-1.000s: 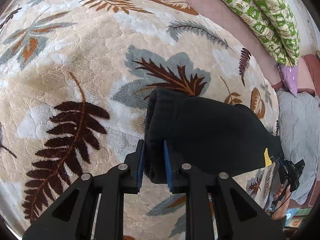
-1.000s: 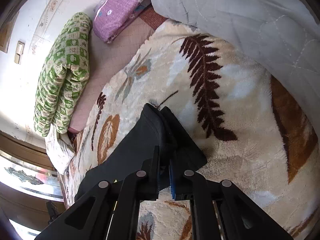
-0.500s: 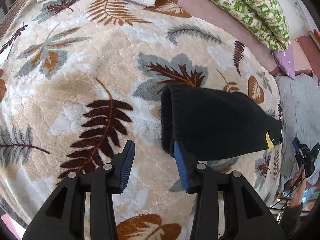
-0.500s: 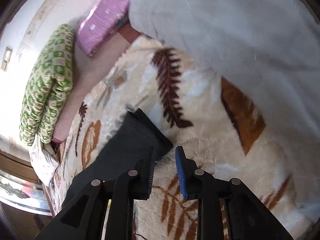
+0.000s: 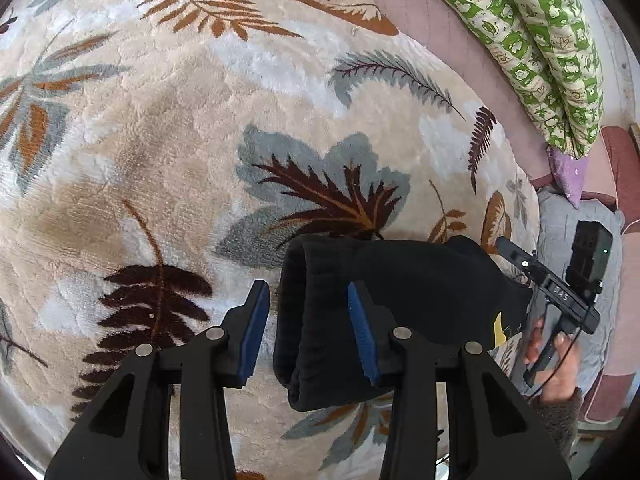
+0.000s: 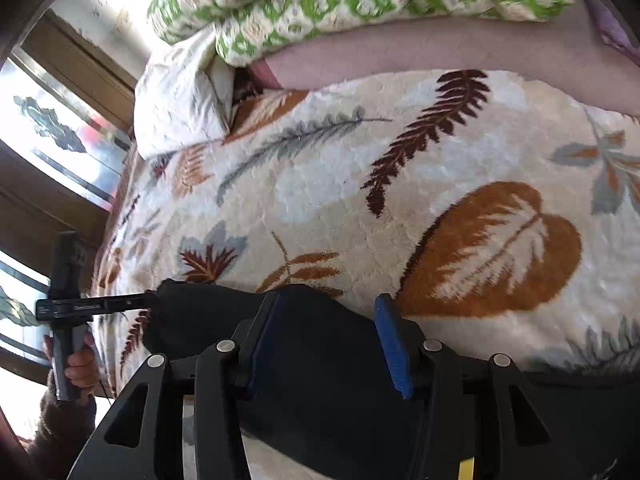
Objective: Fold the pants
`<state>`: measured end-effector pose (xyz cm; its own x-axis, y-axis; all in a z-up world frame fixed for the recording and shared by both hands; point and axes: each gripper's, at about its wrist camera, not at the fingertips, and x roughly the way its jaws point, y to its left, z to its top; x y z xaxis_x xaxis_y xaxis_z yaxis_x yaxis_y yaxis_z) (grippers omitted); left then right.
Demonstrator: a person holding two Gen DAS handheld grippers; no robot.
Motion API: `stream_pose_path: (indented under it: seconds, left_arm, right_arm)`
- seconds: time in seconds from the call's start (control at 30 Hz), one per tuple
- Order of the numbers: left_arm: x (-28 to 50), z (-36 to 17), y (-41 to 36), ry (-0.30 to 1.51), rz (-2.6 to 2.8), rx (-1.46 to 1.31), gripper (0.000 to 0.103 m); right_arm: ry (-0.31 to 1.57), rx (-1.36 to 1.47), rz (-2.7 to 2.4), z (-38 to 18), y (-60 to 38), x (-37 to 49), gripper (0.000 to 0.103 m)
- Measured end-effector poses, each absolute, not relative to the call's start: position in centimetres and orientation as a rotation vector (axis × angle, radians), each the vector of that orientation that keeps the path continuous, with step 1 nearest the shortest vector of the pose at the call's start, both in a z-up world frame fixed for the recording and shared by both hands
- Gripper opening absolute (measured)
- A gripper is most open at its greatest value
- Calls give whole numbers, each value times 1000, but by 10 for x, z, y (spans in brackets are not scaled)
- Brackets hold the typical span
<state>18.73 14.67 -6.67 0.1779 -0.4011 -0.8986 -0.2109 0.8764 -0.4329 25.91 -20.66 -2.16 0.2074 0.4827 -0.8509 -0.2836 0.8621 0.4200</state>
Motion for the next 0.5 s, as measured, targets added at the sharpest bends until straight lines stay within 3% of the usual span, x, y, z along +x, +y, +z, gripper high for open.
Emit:
stream_pose_path:
  seconds: [0.27, 0.3, 0.37, 0.4, 0.5]
  left_arm:
    - [194, -74, 126, 1413, -164, -474, 39]
    - [192, -73, 123, 1402, -152, -450, 39]
    - [187, -70, 119, 1377, -137, -417, 37]
    - [183, -67, 118, 1367, -133, -406, 31]
    - [172, -66, 110, 1337, -79, -294, 31]
  right_arm:
    - [1383, 67, 591, -69, -167, 279, 48]
    - [1398, 56, 601, -72, -163, 279, 42]
    - [1401, 8, 638, -72, -156, 273, 16]
    - [1394, -49, 652, -70, -149, 268, 8]
    - [1319, -153, 622, -55, -140, 255, 7]
